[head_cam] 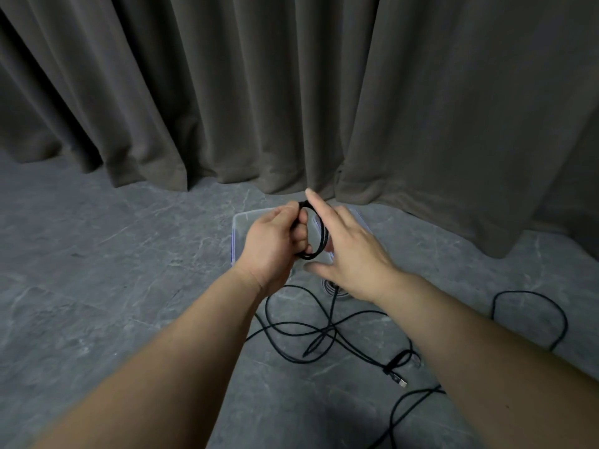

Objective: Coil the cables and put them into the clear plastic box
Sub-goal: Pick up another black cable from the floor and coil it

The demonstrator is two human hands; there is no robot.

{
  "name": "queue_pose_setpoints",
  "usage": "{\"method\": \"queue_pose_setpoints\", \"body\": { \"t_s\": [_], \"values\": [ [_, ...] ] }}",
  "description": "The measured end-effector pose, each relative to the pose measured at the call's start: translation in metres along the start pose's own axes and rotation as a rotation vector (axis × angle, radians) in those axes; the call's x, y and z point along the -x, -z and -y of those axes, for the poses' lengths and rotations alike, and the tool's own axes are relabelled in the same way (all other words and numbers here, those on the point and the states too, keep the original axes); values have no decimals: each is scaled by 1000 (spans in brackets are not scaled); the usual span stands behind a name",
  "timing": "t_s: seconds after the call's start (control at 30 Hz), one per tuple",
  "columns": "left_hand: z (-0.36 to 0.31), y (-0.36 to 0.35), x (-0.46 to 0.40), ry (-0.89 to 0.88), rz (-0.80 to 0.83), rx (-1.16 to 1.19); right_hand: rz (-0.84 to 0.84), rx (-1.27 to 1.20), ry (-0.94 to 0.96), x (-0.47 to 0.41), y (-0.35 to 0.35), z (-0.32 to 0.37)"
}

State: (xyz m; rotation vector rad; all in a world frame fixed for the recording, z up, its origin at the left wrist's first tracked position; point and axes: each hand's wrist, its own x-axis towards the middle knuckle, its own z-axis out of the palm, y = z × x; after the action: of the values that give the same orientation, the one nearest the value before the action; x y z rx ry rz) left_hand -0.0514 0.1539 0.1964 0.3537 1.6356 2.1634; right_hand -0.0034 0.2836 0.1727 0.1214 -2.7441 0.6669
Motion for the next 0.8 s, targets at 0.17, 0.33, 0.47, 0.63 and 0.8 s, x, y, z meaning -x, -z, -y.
{"method": "queue_pose_setpoints", "body": {
  "t_s": [0.17, 0.33, 0.47, 0.63, 0.8],
  "values": [
    [2, 1, -1, -59, 76, -40, -115, -203, -15, -4, -2, -2],
    [4, -1, 3, -193, 69, -234, -208, -366, -57, -8, -9, -3],
    [2, -3, 4, -249, 115, -347, -254, -454, -117, -9, -12, -7],
    [-2, 2, 0, -138, 127, -178, -106, -482, -113, -10, -12, -9],
    [-4, 10, -6, -72, -45, 78, 75, -403, -213, -6, -8, -12]
  ]
}}
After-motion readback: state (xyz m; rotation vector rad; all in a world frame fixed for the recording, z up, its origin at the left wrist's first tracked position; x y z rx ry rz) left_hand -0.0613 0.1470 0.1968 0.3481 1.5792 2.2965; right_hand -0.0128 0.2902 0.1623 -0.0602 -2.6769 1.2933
